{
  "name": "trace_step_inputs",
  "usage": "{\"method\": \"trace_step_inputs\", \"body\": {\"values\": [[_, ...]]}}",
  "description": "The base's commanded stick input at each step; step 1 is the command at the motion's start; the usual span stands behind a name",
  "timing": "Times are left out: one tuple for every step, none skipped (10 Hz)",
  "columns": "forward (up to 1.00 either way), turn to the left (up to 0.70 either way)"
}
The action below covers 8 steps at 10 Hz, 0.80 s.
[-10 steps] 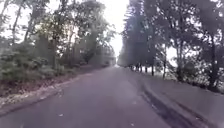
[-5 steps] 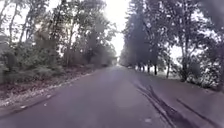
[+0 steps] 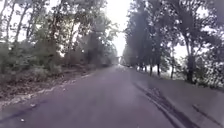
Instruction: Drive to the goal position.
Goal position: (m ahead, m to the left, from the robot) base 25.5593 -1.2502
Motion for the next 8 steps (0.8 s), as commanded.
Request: {"method": "trace_step_inputs", "body": {"values": [[1.0, 0.0], [1.0, 0.0], [1.0, 0.0], [1.0, 0.0], [1.0, 0.0], [1.0, 0.0], [1.0, 0.0], [1.0, 0.0]]}}
